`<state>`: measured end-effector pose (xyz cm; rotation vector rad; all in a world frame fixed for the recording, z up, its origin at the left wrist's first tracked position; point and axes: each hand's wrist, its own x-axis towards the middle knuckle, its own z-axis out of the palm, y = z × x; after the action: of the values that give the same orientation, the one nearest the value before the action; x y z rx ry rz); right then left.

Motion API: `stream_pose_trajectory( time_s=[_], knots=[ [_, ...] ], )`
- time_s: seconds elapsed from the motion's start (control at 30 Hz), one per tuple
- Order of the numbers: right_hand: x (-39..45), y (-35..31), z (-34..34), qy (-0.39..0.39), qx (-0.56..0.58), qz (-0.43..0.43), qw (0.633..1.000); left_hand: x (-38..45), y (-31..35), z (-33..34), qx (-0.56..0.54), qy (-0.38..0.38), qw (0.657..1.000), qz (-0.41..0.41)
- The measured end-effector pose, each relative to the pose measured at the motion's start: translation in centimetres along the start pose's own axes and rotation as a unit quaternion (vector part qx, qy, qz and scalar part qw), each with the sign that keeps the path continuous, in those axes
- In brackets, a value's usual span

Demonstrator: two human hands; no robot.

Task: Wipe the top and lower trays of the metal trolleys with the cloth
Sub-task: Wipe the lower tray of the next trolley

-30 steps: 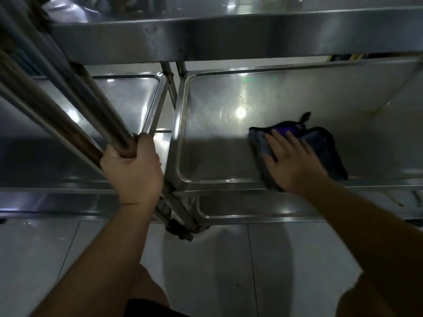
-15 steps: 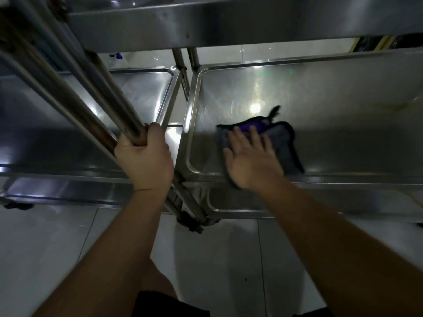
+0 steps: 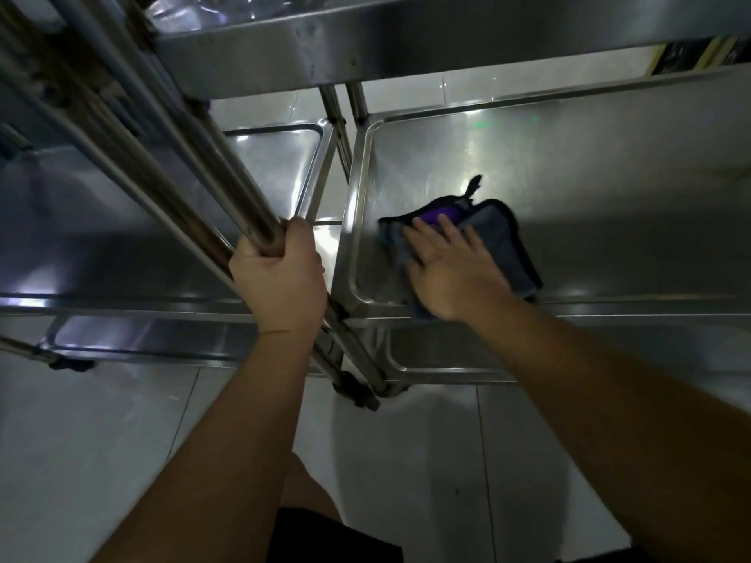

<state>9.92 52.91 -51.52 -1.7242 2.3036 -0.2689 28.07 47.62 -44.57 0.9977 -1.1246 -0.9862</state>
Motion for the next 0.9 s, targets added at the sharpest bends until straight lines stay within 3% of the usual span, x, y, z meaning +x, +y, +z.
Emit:
stream_pose_trajectory(
  time_s=[0.3,0.53,0.7,0.9],
  knots=[
    [-7.6,17.3,-4.5,0.030,-0.057,0.136,0.989,-0.1,0.3,-0.6,0.042,-0.025,0.999,0.009],
    [-8.0,17.6,-4.8,0.022,-0.071,0.138,0.988,-0.8,0.6,-2.1,0.138,-0.070,0.987,-0.042],
    [-7.6,17.9,-4.5,0.022,-0.055,0.150,0.987,-4.1,-1.0,-5.0,0.234,-0.141,0.958,-0.086],
    [-7.1,18.2,-4.4,0.017,-0.054,0.146,0.988,-9.9,-3.3,-7.0,0.297,-0.193,0.932,-0.073]
  ],
)
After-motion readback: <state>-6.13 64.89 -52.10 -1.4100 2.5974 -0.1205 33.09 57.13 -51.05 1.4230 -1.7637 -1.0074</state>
